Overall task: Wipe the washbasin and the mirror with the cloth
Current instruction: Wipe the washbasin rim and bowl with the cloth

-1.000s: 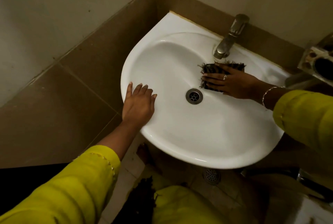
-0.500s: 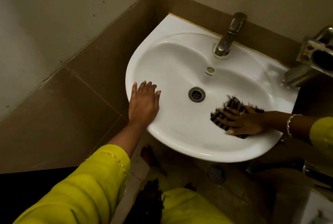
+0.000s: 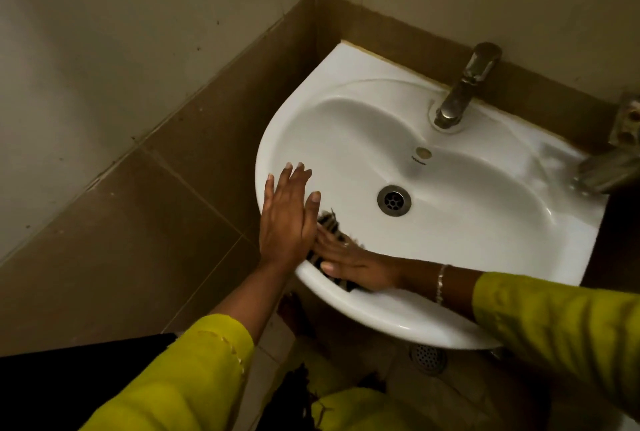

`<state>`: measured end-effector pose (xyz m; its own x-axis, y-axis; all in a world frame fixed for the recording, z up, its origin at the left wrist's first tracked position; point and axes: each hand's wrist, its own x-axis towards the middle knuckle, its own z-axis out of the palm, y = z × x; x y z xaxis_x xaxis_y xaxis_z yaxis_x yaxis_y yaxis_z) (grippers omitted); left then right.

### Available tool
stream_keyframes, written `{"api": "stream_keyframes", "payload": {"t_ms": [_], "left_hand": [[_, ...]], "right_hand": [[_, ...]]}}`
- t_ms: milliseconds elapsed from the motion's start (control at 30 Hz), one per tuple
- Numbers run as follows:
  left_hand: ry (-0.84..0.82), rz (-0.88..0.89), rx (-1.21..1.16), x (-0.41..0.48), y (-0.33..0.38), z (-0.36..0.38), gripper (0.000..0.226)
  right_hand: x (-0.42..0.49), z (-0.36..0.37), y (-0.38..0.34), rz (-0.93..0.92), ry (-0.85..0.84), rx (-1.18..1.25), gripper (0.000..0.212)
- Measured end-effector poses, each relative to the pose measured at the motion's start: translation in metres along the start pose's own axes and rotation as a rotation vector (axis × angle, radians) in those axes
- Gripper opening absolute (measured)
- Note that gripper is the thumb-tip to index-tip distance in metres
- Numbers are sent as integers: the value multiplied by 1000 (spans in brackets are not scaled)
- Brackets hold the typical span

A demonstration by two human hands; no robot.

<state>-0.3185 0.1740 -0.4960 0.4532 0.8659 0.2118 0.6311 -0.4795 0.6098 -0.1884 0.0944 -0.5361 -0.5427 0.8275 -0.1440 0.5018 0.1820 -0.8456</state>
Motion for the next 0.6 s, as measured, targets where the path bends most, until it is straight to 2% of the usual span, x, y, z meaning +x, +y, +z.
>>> {"api": "stream_keyframes", "payload": {"t_ms": [67, 167, 267, 400, 500, 600], "left_hand": [[17, 9, 12, -3, -1, 0, 56], [23, 15, 8, 2, -1, 1, 55], [34, 26, 43, 1, 0, 2, 56], [27, 26, 63, 2, -2, 3, 61], [18, 28, 89, 3, -3, 4, 61], [10, 9, 100, 2, -3, 4, 55]], "right_hand": [[25, -1, -5, -184, 198, 7, 56], [59, -9, 10, -215, 421, -131, 54], [90, -24, 35, -85, 483, -426, 57], [114, -64, 51, 72, 478, -768, 58], [120, -101, 60, 141, 513, -977, 58], [114, -126, 69, 305, 589, -1072, 63]]}}
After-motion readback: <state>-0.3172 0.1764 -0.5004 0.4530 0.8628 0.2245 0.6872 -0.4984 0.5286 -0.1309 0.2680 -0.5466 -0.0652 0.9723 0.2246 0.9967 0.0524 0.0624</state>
